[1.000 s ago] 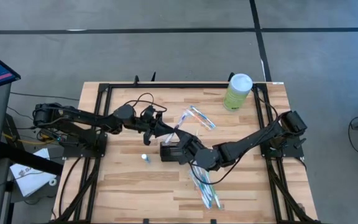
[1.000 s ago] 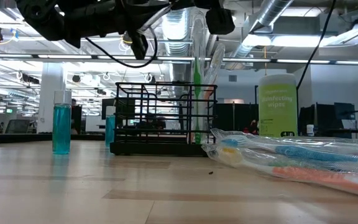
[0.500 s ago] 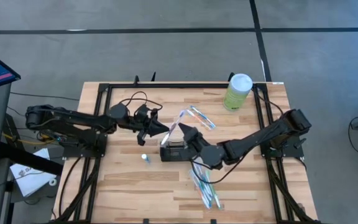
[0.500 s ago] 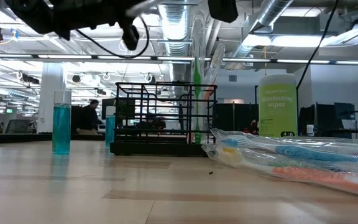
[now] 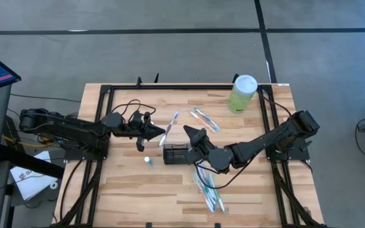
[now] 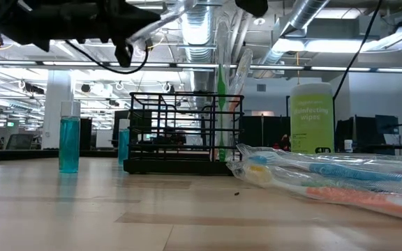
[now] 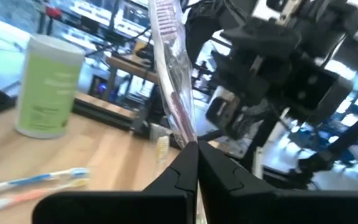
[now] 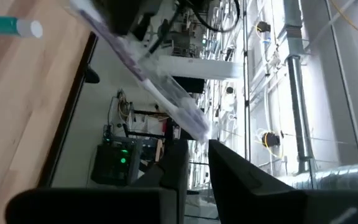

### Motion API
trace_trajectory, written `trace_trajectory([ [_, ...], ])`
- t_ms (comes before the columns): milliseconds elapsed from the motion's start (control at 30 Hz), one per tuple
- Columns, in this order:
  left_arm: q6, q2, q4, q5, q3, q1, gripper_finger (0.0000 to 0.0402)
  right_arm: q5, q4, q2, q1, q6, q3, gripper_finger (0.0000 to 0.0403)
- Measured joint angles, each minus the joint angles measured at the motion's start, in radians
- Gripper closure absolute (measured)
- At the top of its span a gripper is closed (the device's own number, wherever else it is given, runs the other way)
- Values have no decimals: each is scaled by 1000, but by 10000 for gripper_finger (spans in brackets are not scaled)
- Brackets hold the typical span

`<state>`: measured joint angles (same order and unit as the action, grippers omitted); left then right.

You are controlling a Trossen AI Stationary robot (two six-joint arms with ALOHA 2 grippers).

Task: Pick & Place toothbrushing station
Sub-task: Put the purple toothbrush into the mesh

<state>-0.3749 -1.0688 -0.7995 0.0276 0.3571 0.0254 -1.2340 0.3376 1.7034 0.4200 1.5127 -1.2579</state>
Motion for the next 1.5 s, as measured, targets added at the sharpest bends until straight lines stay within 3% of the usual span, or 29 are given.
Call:
trace_trajectory([
  [367,224,-17,-83,-312,-51,-214,401,-41,0,-151,35,-170,0,349],
  [533,307,-93,-138,-421,-52,-267,401,-67,-13,-201,52,-189,0,349],
  [833,434,-284,-349,-449,-51,-275,401,-76,-28,-220,91,-216,3,349],
  [1500,475,-471,-465,-477,-51,-247,401,-84,-69,-220,103,-231,4,349],
])
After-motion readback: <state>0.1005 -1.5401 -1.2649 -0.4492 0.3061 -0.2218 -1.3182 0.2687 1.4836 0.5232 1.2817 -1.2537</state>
